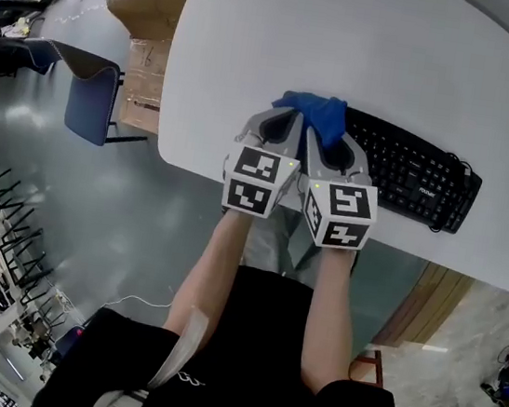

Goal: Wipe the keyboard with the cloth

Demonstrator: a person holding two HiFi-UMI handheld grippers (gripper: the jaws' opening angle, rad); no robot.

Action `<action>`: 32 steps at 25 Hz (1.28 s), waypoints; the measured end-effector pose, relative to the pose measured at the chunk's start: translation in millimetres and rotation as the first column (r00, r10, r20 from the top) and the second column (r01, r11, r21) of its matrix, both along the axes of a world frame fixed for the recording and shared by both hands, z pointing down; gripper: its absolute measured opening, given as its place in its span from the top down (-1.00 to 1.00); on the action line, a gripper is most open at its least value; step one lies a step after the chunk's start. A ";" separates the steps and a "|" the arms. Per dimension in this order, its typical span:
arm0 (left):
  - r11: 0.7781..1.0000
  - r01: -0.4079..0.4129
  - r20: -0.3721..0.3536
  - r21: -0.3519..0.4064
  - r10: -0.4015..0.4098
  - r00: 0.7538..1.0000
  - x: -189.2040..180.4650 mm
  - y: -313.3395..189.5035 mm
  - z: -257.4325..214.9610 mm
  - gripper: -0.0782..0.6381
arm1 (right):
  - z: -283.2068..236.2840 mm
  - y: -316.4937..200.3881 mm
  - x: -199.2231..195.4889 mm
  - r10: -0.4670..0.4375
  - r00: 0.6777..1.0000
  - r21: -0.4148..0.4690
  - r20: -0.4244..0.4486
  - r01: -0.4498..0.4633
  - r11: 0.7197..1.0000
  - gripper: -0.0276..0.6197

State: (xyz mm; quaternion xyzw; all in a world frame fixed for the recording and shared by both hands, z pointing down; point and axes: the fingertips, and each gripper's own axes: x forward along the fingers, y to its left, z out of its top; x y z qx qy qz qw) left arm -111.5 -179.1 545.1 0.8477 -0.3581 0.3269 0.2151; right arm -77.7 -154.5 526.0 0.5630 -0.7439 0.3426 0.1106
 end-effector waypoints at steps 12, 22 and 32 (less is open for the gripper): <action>1.000 -0.014 0.021 -0.014 0.014 1.000 30.8 12.8 -2.4 0.79 | -2.5 10.3 28.1 -0.032 0.999 -0.028 -0.033 0.031 0.999 0.64; 0.999 -0.034 0.028 -0.015 0.034 0.999 50.0 22.6 -2.5 0.79 | -3.4 19.9 48.0 -0.037 0.998 -0.031 -0.052 0.036 0.999 0.64; 0.998 -0.062 0.017 -0.019 0.062 0.998 77.9 33.8 -3.2 0.79 | -3.9 31.3 75.0 -0.012 0.998 -0.034 -0.064 0.010 0.999 0.64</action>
